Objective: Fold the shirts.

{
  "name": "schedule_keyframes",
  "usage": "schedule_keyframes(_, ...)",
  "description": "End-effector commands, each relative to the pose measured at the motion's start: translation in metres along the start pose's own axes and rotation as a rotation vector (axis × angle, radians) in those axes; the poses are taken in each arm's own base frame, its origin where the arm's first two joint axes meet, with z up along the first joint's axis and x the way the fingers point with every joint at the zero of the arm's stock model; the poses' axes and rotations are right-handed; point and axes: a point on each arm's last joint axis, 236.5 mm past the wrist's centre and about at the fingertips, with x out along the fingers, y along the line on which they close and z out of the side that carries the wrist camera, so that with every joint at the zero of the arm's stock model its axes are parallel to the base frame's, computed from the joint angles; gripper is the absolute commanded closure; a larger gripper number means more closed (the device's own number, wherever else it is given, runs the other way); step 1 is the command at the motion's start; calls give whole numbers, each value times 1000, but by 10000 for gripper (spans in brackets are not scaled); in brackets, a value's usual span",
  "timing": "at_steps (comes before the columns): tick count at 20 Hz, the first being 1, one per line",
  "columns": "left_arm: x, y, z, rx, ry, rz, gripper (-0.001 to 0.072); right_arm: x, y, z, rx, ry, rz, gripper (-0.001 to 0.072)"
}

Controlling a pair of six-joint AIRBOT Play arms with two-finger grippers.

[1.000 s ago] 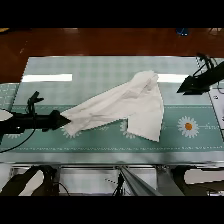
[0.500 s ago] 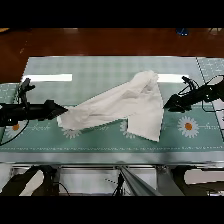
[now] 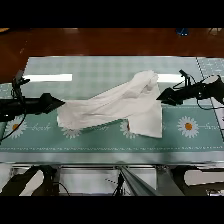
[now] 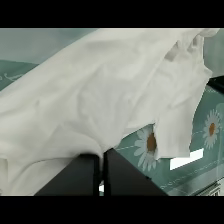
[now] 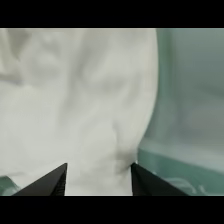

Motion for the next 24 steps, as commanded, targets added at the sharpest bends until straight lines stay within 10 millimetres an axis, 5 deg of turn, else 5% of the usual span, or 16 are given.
schedule_keyframes(1,-1,-1,2,8,-8,1,684,-23,34,75,9,-265,81,222)
schedule_keyframes(3,-1,-1,2,7,-8,1,684,-40,44,102,-34,-352,63,222)
schedule_keyframes(5,-1,0,2,8,-8,2,684,-43,45,104,-68,-347,40,222)
schedule_keyframes(13,-1,-1,2,11,-5,1,684,-38,-29,5,-200,108,-253,222)
schedule_keyframes(17,-1,-1,2,25,-6,1,684,-25,-11,-1,-169,105,-161,221)
schedule_keyframes(22,-1,-1,2,31,-7,1,684,17,-18,-15,-162,81,-201,223)
schedule_keyframes(23,-1,-1,3,32,-11,2,684,21,-18,-12,-156,65,-214,245)
schedule_keyframes(24,-2,-1,5,35,-16,3,684,22,-18,-6,-154,39,-226,354)
